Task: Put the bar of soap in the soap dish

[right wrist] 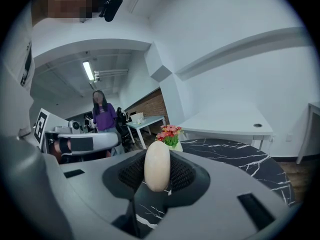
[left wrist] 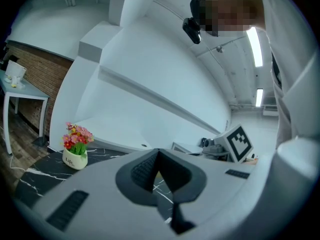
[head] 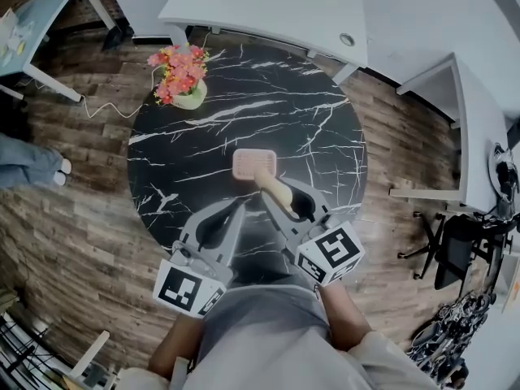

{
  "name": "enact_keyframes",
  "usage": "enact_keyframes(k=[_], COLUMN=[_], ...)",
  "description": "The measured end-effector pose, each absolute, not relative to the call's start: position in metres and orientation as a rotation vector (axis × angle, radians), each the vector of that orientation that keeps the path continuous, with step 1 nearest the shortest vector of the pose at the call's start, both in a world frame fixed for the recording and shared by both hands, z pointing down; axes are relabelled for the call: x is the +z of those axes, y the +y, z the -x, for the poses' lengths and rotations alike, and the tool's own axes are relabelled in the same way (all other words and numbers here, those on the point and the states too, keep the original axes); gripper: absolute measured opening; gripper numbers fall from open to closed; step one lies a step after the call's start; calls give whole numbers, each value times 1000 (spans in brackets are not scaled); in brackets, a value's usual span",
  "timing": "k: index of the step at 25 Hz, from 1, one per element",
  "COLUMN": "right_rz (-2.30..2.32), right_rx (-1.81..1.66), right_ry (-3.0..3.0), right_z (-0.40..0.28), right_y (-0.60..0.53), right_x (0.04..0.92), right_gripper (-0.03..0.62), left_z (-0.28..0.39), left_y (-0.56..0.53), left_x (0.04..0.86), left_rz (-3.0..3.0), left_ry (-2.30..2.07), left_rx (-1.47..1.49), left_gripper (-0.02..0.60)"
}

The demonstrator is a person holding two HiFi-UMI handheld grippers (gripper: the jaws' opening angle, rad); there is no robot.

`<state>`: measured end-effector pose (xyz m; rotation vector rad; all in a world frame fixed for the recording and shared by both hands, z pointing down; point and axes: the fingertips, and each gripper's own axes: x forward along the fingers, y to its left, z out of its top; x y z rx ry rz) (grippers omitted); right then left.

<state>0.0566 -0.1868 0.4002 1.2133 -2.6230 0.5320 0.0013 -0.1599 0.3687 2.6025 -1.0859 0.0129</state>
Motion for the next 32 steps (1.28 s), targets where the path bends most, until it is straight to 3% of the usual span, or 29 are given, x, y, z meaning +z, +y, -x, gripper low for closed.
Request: enact_keyframes(k=[32], right_rz=[-1044], right_rx=[618], right_ry=[-2413], right_z=[-35], right_y=[-222], right_x=[532], right_gripper=[118], left_z=[11], left_y=[-176], left_x=[389], left_rz=[-2539], left_ry=[-1121], left_rx=[57], left_gripper=[3])
